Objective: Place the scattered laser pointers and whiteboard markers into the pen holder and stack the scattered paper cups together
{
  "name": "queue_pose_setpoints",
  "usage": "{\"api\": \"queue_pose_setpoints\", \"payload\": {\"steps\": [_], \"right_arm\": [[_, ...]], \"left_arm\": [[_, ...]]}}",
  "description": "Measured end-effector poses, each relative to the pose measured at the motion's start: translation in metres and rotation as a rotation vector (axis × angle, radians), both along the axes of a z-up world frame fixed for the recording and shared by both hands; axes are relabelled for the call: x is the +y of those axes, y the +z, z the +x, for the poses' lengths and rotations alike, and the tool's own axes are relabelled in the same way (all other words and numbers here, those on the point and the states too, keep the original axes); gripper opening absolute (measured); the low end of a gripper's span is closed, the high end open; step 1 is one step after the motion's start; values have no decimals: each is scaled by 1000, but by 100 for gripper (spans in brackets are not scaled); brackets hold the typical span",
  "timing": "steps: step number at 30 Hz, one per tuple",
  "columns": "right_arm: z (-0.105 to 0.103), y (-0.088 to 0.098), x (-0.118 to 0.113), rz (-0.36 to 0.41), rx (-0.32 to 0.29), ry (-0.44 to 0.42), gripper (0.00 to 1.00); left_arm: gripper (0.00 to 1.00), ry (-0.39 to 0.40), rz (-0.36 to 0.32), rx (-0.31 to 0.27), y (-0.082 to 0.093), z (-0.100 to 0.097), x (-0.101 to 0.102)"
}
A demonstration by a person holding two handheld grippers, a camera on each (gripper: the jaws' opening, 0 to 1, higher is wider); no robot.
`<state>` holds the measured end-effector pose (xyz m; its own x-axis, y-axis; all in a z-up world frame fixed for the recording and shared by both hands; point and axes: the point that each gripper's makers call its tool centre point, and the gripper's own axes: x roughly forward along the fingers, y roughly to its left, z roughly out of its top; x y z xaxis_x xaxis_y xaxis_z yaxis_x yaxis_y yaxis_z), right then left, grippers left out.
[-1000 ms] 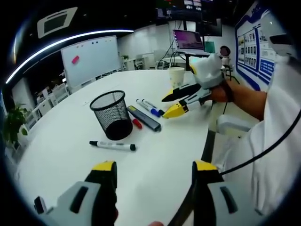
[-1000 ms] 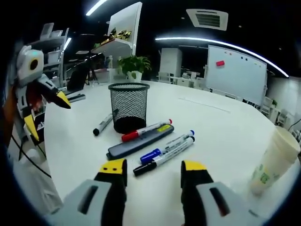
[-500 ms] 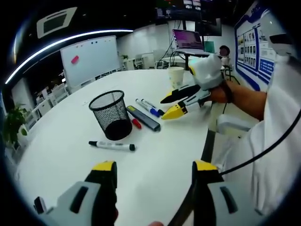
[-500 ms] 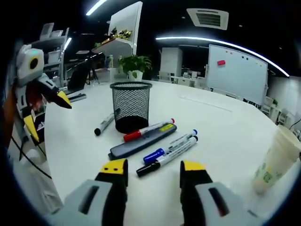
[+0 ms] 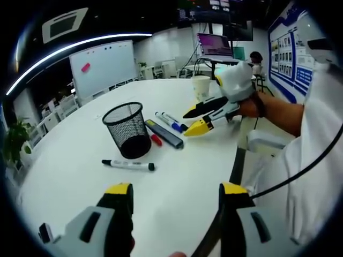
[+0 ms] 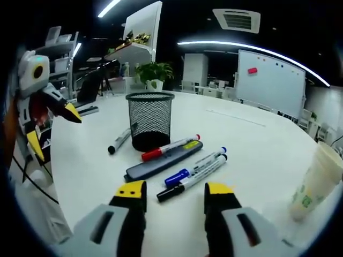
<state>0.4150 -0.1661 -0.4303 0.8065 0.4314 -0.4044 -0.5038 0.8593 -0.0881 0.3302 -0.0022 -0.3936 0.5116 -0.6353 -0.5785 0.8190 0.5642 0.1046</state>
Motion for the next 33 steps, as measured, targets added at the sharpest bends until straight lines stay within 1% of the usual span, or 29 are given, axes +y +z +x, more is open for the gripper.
{"api": "queue_pose_setpoints", "payload": {"steps": [10, 17, 33], "right_arm": [[-1, 0, 1, -8, 0, 1, 42], [-1, -3, 2, -12, 6, -5, 42], [0, -9, 3, 6, 14, -33, 40]], "left_arm": [[66, -1, -1, -2, 0, 0, 1], [66, 2, -1, -1, 0, -1, 1], [66, 1, -2, -1, 0, 0, 1]]}}
